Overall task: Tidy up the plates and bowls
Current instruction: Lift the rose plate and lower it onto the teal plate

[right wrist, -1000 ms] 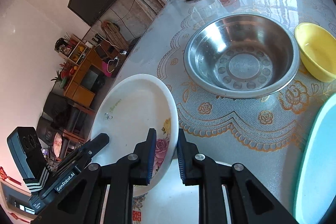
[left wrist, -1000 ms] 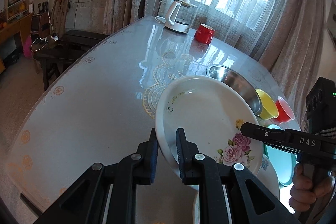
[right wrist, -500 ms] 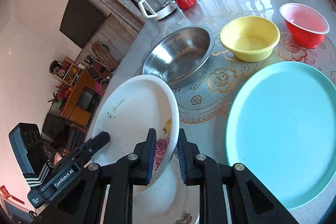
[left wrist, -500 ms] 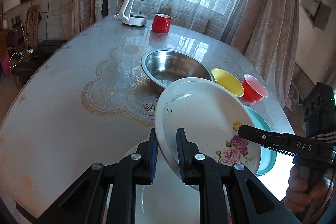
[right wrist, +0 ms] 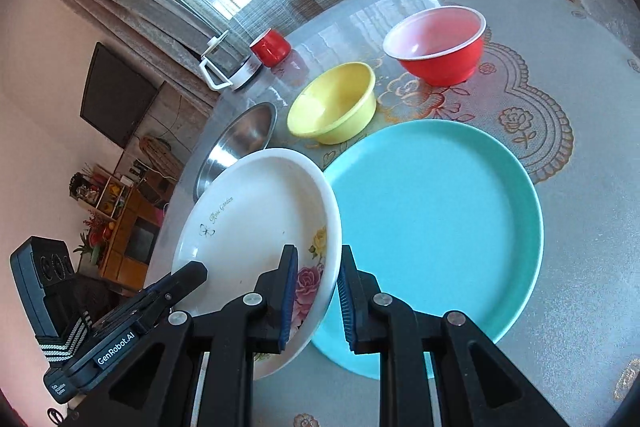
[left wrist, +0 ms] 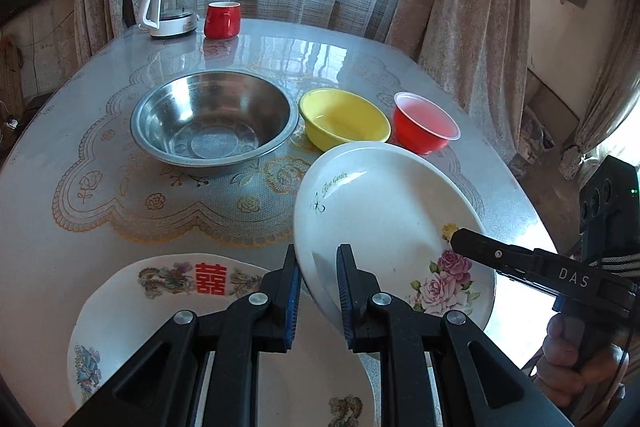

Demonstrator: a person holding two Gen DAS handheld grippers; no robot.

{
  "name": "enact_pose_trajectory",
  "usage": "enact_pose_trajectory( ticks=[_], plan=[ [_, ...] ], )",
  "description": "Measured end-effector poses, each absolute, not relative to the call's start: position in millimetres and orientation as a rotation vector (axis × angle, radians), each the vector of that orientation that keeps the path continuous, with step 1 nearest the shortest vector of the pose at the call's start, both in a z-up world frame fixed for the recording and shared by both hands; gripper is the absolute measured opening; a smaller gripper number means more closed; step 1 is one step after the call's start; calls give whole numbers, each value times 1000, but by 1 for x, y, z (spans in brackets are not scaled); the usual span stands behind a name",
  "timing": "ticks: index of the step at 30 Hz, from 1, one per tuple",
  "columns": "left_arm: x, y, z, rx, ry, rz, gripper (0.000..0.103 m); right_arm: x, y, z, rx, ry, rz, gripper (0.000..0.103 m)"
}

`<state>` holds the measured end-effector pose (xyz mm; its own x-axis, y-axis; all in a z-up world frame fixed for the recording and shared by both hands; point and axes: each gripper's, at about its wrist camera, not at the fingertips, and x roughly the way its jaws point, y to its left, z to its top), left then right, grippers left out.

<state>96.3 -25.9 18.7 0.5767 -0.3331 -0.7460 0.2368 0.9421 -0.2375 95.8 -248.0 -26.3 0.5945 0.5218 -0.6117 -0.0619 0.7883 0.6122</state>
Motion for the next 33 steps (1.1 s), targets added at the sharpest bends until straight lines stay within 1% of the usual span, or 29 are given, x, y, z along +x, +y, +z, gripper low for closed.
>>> enact_pose_trajectory(
  ticks=[13,18,25,30,33],
  plan=[
    [119,-81,-5,-19,974,-376,18,93,-292,-47,592,875,229,21],
    [127,-93,-18,6,1015,-376,19,100,-298,-54,573,886,188,21],
    [135,-107,-28,94,1024,-319,18,105,-297,-64,523,904,141,21],
    [135,-108,-28,109,1020,-316,19,107,-295,-64,489,902,135,21],
    [134,-108,-28,108,1018,-320,19,107,-297,-63,493,902,145,23]
  ],
)
